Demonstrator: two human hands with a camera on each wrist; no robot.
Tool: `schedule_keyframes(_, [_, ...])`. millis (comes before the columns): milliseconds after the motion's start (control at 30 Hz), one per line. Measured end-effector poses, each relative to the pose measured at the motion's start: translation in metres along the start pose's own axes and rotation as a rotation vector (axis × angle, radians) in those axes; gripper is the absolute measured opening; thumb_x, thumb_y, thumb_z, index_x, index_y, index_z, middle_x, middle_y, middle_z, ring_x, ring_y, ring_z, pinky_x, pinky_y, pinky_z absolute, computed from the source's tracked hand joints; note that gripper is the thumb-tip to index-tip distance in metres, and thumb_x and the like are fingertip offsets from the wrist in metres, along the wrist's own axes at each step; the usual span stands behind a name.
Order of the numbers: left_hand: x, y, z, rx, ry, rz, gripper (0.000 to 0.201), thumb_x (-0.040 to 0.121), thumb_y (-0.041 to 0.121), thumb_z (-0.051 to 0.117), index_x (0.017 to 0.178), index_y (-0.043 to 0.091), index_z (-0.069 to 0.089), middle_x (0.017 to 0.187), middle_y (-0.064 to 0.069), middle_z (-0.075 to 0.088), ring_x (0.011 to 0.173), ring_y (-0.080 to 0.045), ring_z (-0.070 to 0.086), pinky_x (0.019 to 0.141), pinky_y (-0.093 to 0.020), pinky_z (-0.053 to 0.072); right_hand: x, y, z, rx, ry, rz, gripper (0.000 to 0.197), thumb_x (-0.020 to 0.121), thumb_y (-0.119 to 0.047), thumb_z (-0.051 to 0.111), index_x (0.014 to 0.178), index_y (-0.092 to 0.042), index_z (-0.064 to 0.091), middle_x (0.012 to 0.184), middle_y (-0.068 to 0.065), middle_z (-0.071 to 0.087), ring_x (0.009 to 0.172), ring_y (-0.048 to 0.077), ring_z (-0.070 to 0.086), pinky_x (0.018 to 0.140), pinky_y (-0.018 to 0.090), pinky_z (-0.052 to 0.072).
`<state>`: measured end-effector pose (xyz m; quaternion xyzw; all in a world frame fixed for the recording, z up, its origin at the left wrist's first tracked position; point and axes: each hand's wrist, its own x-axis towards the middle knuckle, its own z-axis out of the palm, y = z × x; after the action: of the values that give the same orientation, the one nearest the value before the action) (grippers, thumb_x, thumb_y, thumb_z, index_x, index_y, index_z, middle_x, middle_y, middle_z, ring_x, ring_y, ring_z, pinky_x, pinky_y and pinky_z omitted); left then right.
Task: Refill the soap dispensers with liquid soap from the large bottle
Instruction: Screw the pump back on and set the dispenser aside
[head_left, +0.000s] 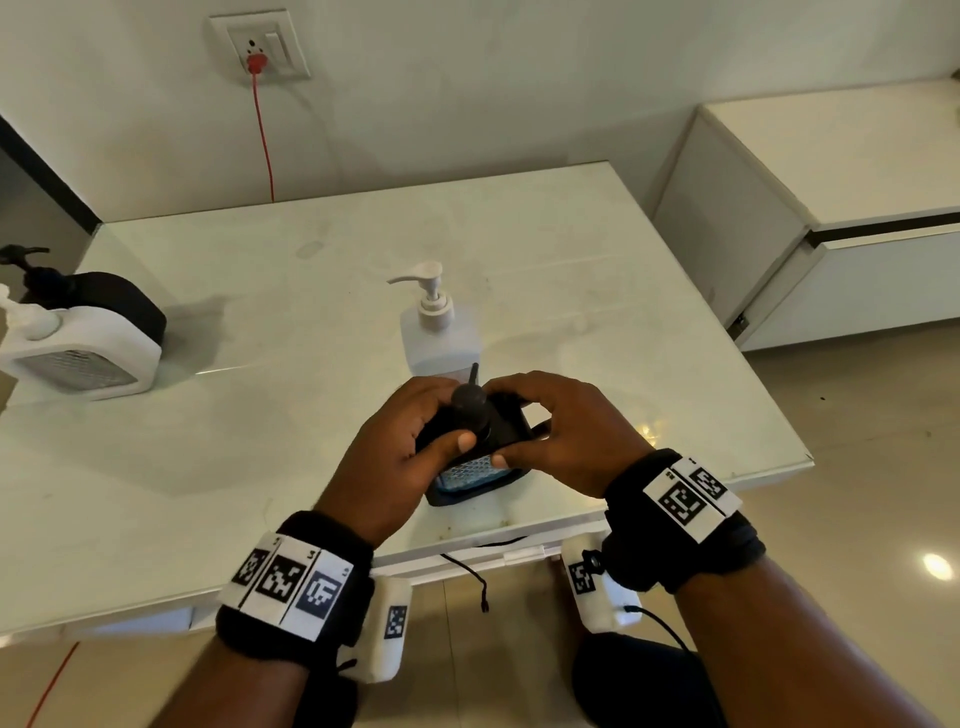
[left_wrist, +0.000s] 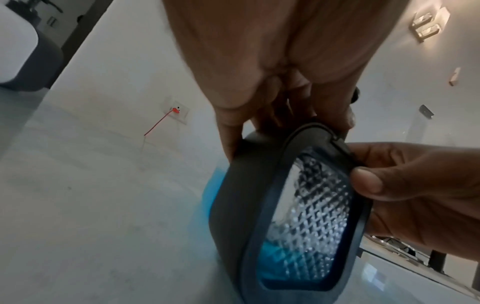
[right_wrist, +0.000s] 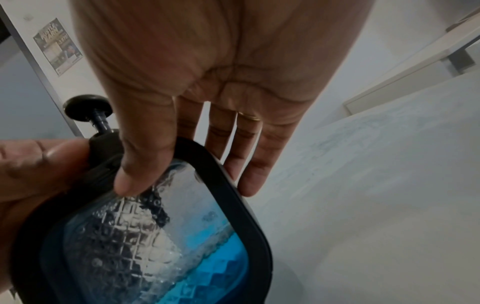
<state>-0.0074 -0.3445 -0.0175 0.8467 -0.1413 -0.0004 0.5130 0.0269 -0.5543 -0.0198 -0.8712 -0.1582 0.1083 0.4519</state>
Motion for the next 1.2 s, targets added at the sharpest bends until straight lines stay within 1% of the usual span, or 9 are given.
schedule_keyframes(100, [-0.004, 0.001, -0.001, 0.001, 0.003, -0.048, 0.045, 0.079, 0.054, 0.07, 0.12, 0.048, 0.054, 0.121, 0.022, 0.06, 0.115, 0.009, 0.057, 0.092, -0.004, 0.043, 0.0, -0.001, 0.001, 0.011, 0.001, 0.001, 0.061, 0.068, -0.023, 0.088, 0.123, -0.033, 0.063, 0.116, -0.011, 0.066, 0.111, 0.009, 0.058, 0.093, 0.039, 0.054])
schedule_keyframes(200, [-0.005, 0.002, 0.009, 0.049, 0.112, -0.157, 0.057, 0.071, 0.047, 0.092, 0.113, 0.04, 0.053, 0.11, 0.021, 0.061, 0.102, 0.008, 0.061, 0.081, -0.002, 0.047, -0.001, -0.002, 0.0, 0.019, 0.001, -0.005, 0.058, 0.07, -0.032, 0.088, 0.123, -0.032, 0.064, 0.115, -0.011, 0.066, 0.11, 0.008, 0.059, 0.092, 0.039, 0.054])
schedule_keyframes(367, [-0.001, -0.001, 0.016, 0.124, 0.21, -0.129, 0.043, 0.076, 0.034, 0.089, 0.105, 0.033, 0.057, 0.101, 0.02, 0.06, 0.097, 0.013, 0.057, 0.079, 0.001, 0.042, 0.0, -0.001, 0.0, 0.022, -0.001, -0.004, 0.062, 0.067, -0.021, 0.088, 0.123, -0.031, 0.064, 0.115, -0.011, 0.066, 0.11, 0.009, 0.058, 0.093, 0.04, 0.054])
schedule_keyframes(633, [0.0, 0.0, 0.008, 0.165, 0.104, 0.008, 0.029, 0.086, 0.035, 0.067, 0.113, 0.039, 0.058, 0.111, 0.026, 0.06, 0.105, 0.013, 0.057, 0.086, -0.002, 0.04, 0.003, 0.001, 0.002, 0.016, -0.004, -0.02, 0.062, 0.067, -0.022, 0.088, 0.123, -0.033, 0.064, 0.116, -0.009, 0.066, 0.11, 0.01, 0.058, 0.092, 0.041, 0.054])
schedule_keyframes(767, [0.0, 0.001, 0.006, 0.184, 0.078, 0.038, 0.027, 0.087, 0.035, 0.067, 0.113, 0.039, 0.058, 0.111, 0.024, 0.061, 0.106, 0.011, 0.056, 0.086, -0.002, 0.04, 0.003, 0.002, 0.002, 0.002, -0.004, -0.022, 0.061, 0.067, -0.022, 0.088, 0.123, -0.032, 0.065, 0.117, -0.008, 0.066, 0.11, 0.009, 0.058, 0.092, 0.04, 0.054])
schedule_keyframes(867, [-0.002, 0.004, 0.007, 0.202, 0.13, -0.005, 0.033, 0.084, 0.044, 0.08, 0.107, 0.039, 0.056, 0.103, 0.026, 0.059, 0.103, 0.014, 0.055, 0.083, 0.0, 0.04, 0.003, 0.003, 0.002, 0.004, -0.001, -0.041, 0.059, 0.068, -0.026, 0.087, 0.122, -0.033, 0.065, 0.116, -0.009, 0.066, 0.109, 0.009, 0.058, 0.091, 0.04, 0.054])
schedule_keyframes(967, [-0.003, 0.008, 0.012, 0.233, 0.183, -0.066, 0.044, 0.075, 0.041, 0.088, 0.104, 0.036, 0.055, 0.101, 0.022, 0.056, 0.099, 0.008, 0.057, 0.078, -0.003, 0.041, 0.004, 0.003, 0.001, -0.009, -0.004, -0.048, 0.057, 0.07, -0.028, 0.086, 0.123, -0.03, 0.065, 0.115, -0.009, 0.066, 0.109, 0.009, 0.059, 0.091, 0.04, 0.054])
schedule_keyframes(1067, [-0.001, 0.008, 0.013, 0.272, 0.212, -0.057, 0.04, 0.075, 0.037, 0.089, 0.101, 0.031, 0.059, 0.1, 0.014, 0.059, 0.092, -0.002, 0.057, 0.079, -0.01, 0.041, 0.004, 0.003, 0.001, -0.014, -0.014, -0.04, 0.059, 0.068, -0.024, 0.087, 0.122, -0.03, 0.065, 0.114, -0.008, 0.066, 0.109, 0.009, 0.058, 0.092, 0.04, 0.054])
schedule_keyframes(1200, [0.001, 0.006, 0.012, 0.402, 0.237, -0.007, 0.034, 0.075, 0.035, 0.09, 0.097, 0.021, 0.068, 0.097, 0.008, 0.061, 0.094, -0.013, 0.054, 0.08, -0.015, 0.037, 0.005, 0.004, 0.001, -0.005, -0.016, -0.043, 0.059, 0.067, -0.023, 0.088, 0.121, -0.031, 0.066, 0.113, -0.008, 0.067, 0.109, 0.01, 0.058, 0.092, 0.04, 0.054])
